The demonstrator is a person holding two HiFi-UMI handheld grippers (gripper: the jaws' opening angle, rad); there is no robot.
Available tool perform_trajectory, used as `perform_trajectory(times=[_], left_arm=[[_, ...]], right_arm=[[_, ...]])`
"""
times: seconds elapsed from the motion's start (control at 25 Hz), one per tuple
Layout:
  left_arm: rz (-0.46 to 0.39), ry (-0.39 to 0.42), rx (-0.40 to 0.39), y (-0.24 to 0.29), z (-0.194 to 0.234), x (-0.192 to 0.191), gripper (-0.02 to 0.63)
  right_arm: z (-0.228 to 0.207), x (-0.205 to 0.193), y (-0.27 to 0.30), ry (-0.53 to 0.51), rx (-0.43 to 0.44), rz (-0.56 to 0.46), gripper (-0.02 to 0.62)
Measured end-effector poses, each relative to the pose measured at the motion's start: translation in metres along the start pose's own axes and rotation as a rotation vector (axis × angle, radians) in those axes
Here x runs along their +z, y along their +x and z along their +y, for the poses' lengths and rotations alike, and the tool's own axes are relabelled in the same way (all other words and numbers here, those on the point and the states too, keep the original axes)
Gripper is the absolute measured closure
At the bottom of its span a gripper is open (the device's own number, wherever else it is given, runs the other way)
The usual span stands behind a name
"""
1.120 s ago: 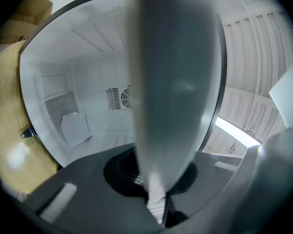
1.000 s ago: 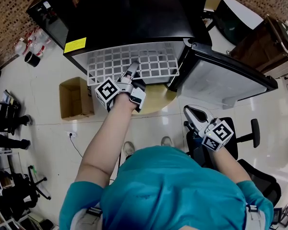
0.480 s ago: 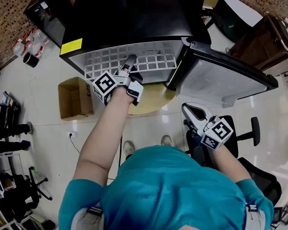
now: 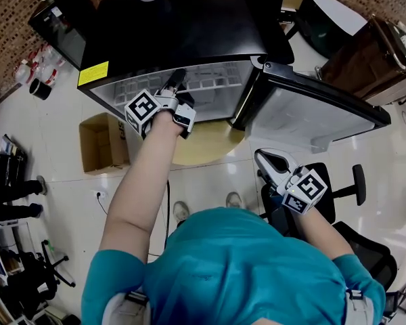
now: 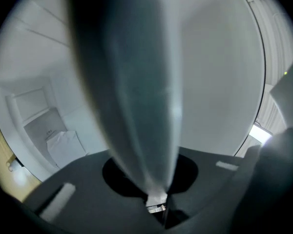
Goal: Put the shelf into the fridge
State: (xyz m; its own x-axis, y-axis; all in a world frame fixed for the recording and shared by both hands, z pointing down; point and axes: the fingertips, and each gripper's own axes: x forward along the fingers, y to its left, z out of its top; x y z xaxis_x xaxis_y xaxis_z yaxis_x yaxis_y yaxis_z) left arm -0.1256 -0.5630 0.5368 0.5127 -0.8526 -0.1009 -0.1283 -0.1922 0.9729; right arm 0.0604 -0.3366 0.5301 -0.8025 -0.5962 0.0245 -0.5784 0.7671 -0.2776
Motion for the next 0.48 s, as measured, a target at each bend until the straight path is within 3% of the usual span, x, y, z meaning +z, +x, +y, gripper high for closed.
perform_trajectory(times=[0.48], left_arm=[[-0.001,0.035,0.008,0.031,0.005,0.022,0.565]], right_arm=[[-0.002,-0.009,0.004,0.012,0.0,0.013,0.593]])
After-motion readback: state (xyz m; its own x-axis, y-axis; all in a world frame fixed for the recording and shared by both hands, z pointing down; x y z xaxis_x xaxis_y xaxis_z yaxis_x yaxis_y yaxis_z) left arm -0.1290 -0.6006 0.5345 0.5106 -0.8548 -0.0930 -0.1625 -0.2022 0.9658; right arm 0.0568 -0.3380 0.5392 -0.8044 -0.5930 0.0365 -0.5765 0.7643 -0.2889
